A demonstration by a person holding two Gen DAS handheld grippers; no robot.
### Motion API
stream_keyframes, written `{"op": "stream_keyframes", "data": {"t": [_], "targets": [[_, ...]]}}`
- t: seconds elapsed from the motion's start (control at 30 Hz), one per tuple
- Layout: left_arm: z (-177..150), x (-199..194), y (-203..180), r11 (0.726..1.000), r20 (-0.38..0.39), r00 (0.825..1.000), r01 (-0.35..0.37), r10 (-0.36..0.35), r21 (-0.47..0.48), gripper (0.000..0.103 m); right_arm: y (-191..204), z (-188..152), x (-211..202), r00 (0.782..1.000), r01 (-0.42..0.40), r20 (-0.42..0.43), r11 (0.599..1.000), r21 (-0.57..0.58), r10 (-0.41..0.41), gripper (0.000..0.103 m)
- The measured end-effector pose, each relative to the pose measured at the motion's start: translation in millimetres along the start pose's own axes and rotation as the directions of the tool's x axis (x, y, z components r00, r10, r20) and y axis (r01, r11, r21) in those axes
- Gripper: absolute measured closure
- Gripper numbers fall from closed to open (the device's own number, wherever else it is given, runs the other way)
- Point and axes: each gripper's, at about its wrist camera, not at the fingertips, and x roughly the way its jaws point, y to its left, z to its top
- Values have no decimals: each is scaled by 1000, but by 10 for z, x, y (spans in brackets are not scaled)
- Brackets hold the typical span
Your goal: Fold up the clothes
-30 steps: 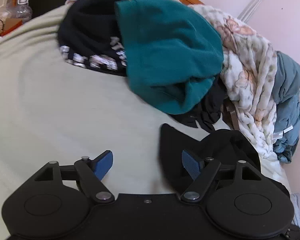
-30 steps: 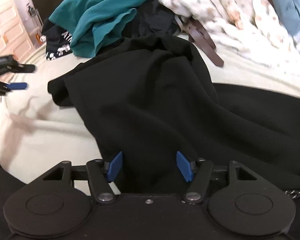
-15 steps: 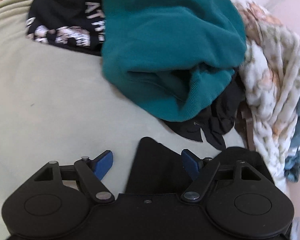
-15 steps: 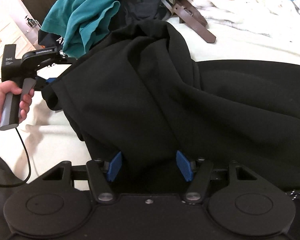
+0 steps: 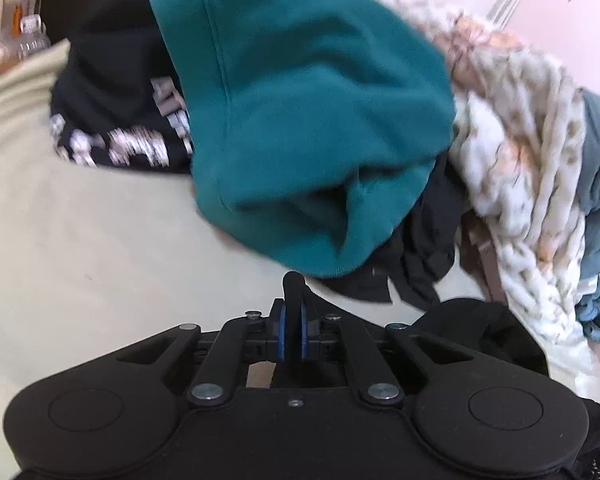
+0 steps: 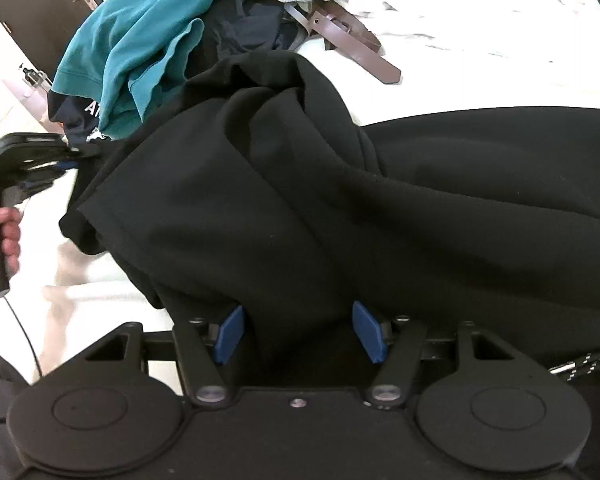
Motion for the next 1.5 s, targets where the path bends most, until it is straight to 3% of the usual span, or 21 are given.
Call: {"op": "stream_keyframes", "data": {"t": [0.1, 0.23, 0.3, 0.37, 0.53, 0.57, 0.63, 0.77, 0.87, 0.93, 1.03, 1.17, 1.23, 1.27, 1.3, 1.33, 1.43, 1.5], "targets": [[54, -293, 145, 998, 93, 995, -38, 42, -40, 97, 11, 46, -41, 1000, -27, -11, 1000, -4, 27, 42], [80, -635, 353, 989, 193, 971, -125, 139, -82, 97, 76, 53, -41, 998, -33, -47, 996, -80, 29, 42], [62, -872, 504, 975, 238, 948, -185, 209, -119, 97, 86, 43, -14, 997, -37, -67, 995, -94, 30, 42], [25, -1166, 699, 947, 282, 907, -274, 313, -170, 97, 95, 46, -4, 996, -40, -78, 995, -97, 32, 42], [-113, -1513, 1022, 888, 267, 852, -398, 451, -231, 97, 183, 35, 17, 994, -44, -109, 986, -161, 27, 42], [-185, -1587, 1098, 864, 255, 830, -440, 496, -247, 97, 195, 34, 29, 993, -46, -117, 983, -176, 25, 42], [-283, -1679, 1224, 839, 226, 821, -454, 525, -298, 97, 209, 46, 49, 991, -50, -131, 979, -198, 24, 42], [-524, -1789, 1325, 790, 142, 795, -533, 590, -303, 97, 218, 88, 80, 988, -61, -148, 976, -211, 30, 42], [-653, -1788, 1382, 786, 54, 816, -534, 576, -310, 97, 241, 93, 88, 989, -62, -146, 974, -218, 30, 42], [-646, -1792, 1397, 812, 14, 851, -497, 526, -306, 95, 254, 96, 83, 989, -70, -144, 974, -217, 39, 41], [-590, -1819, 1416, 820, -11, 852, -508, 524, -265, 81, 310, 120, 45, 989, -79, -142, 966, -246, 44, 40], [-530, -1891, 1547, 848, 6, 877, -462, 480, -260, 48, 470, 174, -87, 990, -122, -111, 945, -304, 92, 40], [-505, -1902, 1601, 858, 18, 887, -441, 462, -263, 47, 597, 186, -104, 992, -119, -92, 922, -369, 92, 37], [-440, -1862, 1692, 883, 36, 912, -386, 409, -266, 43, 661, 198, -99, 993, -108, -79, 911, -397, 83, 37], [-435, -1846, 1708, 890, 36, 918, -372, 394, -266, 39, 714, 231, -84, 995, -91, -66, 904, -417, 70, 37], [-383, -1747, 1762, 905, 15, 936, -337, 352, -259, 36, 760, 268, -69, 998, -65, -47, 898, -436, 50, 37], [-256, -1412, 1827, 950, -44, 970, -244, 241, -193, 36, 915, 408, -19, 999, 38, 32, 859, -510, -25, 37], [-217, -1258, 1817, 963, -75, 973, -227, 218, -148, 36, 976, 532, 27, 994, 101, 85, 834, -543, -66, 35]]}}
